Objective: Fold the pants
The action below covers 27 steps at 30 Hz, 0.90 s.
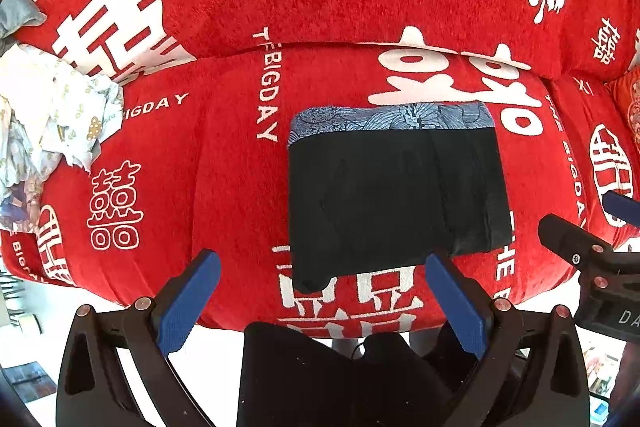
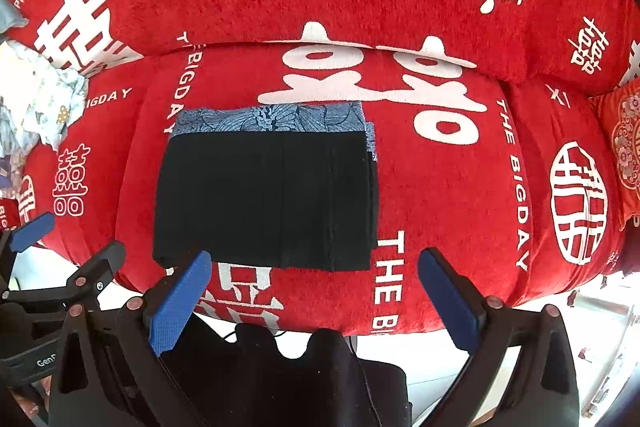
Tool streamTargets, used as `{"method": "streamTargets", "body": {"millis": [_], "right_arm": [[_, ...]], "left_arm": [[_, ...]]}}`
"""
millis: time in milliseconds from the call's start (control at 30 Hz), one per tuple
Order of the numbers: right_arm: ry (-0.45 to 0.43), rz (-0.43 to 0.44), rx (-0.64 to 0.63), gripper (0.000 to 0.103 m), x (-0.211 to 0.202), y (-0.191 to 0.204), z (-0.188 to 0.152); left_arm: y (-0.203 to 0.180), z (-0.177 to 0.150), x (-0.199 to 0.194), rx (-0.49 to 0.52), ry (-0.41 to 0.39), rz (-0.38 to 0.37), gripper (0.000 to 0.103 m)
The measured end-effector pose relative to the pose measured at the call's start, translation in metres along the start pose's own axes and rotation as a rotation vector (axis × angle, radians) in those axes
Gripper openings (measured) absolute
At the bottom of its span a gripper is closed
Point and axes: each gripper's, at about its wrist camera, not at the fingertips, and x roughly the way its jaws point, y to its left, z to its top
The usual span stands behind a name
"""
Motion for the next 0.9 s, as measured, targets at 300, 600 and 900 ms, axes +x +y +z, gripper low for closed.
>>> {"method": "streamTargets", "body": {"millis": [300, 600, 900], "right_arm": [[0.004, -0.003, 0.0, 0.103, 0.0004, 0.0008, -0.002], [0.01, -0.001, -0.005, 0.103, 0.0023, 0.0003, -0.0013], [0.013, -0.001, -0.004, 0.103, 0.0034, 0.0002, -0.0019]], "left_arm": [[-0.0006, 0.0006, 0.0025, -0.007, 0.009, 0.004, 0.103], [-0.0039, -0.0005, 0.001, 0.003, -0.002, 0.016, 0.103], [-0.0023, 0.0021, -0.0017, 0.01, -0.017, 0.004, 0.103]]}}
